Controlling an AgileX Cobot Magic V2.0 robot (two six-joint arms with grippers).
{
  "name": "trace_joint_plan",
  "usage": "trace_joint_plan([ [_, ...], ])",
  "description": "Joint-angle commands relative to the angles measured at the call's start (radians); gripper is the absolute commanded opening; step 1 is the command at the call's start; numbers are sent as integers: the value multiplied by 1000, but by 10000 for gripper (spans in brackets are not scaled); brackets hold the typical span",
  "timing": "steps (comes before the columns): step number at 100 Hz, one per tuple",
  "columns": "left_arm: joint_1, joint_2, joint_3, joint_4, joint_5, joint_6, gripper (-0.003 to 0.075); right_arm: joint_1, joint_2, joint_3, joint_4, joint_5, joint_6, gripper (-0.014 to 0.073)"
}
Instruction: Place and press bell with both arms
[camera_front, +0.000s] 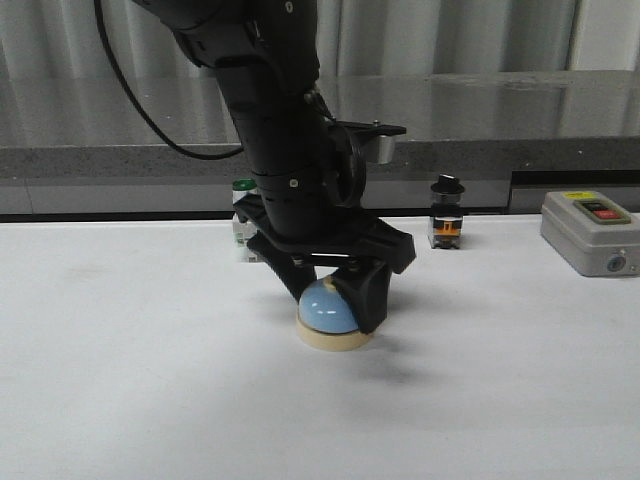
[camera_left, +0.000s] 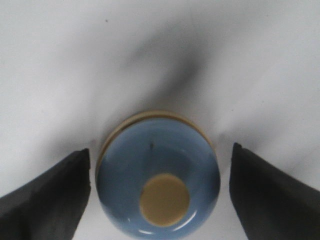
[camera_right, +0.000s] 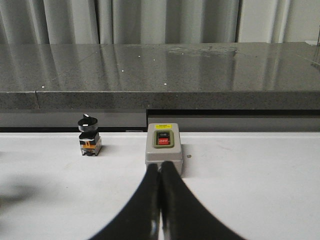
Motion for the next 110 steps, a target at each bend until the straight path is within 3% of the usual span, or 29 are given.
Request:
trace_joint_plan([
  [1, -10, -56, -32, -8, -24, -1, 635, -5, -15, -15, -11, -79, -3, -60],
  [32, -8, -63, -32, 1, -13, -1, 643, -5, -15, -15, -11, -79, -3, -60],
  [61, 43, -201, -30, 11, -54, -33, 641, -5, -15, -15, -11, -79, -3, -60],
  [85, 178, -348, 17, 11, -103, -61, 641, -5, -15, -15, -11, -79, -3, -60],
  [110, 358, -548, 239, 11, -217, -105, 641, -5, -15, -15, -11, -79, -3, -60],
])
